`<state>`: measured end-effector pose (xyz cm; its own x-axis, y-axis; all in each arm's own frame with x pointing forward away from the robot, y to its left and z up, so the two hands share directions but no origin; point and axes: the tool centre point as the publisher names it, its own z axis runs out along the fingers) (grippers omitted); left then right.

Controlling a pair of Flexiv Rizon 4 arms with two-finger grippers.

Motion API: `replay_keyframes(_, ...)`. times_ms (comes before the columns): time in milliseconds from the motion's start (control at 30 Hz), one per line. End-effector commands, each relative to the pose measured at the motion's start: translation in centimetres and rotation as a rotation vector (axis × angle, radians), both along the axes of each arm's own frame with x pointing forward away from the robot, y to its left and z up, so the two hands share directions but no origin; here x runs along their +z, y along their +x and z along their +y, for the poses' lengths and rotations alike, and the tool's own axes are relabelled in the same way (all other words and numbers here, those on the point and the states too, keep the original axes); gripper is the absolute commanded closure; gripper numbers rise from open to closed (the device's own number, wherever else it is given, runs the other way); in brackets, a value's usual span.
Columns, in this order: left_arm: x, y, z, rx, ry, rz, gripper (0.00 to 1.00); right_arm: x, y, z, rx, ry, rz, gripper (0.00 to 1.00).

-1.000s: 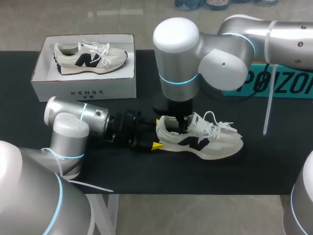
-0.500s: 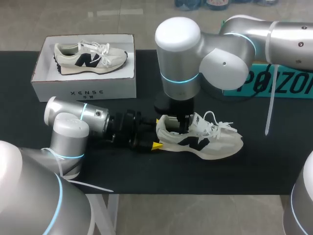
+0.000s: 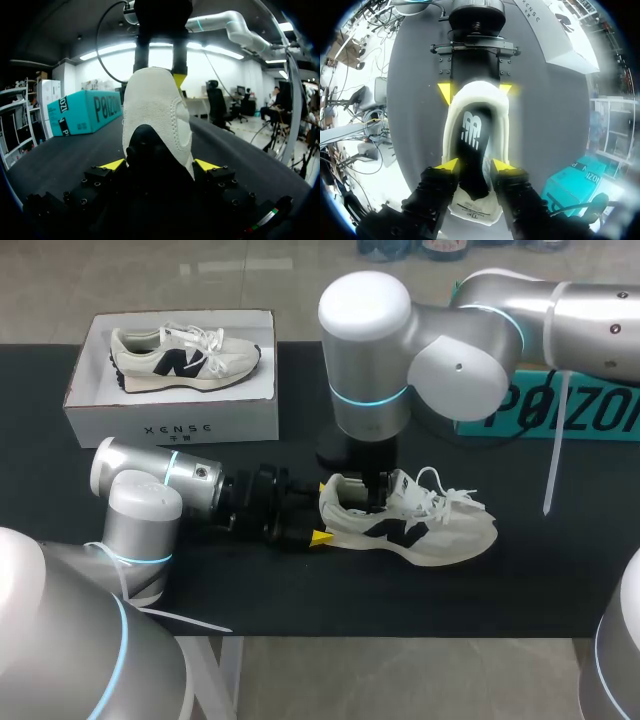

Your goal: Take the shoe out of the shoebox, open the shoe tongue, remove and reinsert the insole, then place the shoe into the shoebox

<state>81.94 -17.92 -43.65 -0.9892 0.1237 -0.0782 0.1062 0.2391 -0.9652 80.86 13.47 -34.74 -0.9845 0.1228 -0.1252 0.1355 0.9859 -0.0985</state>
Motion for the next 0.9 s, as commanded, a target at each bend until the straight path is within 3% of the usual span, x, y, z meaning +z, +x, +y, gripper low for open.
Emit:
replay_keyframes(33,-0.3,0.1,-0.2,0.001,0.002,0.000,1.00,-0.4,0.2,-0.1,-0.001,0.000,0.007,0.58)
replay_keyframes(900,-0.3,0.1,-0.2,0.001,0.002,0.000,1.00,-1.7,1.0,-1.0,-0.009,-0.016,0.028,0.54)
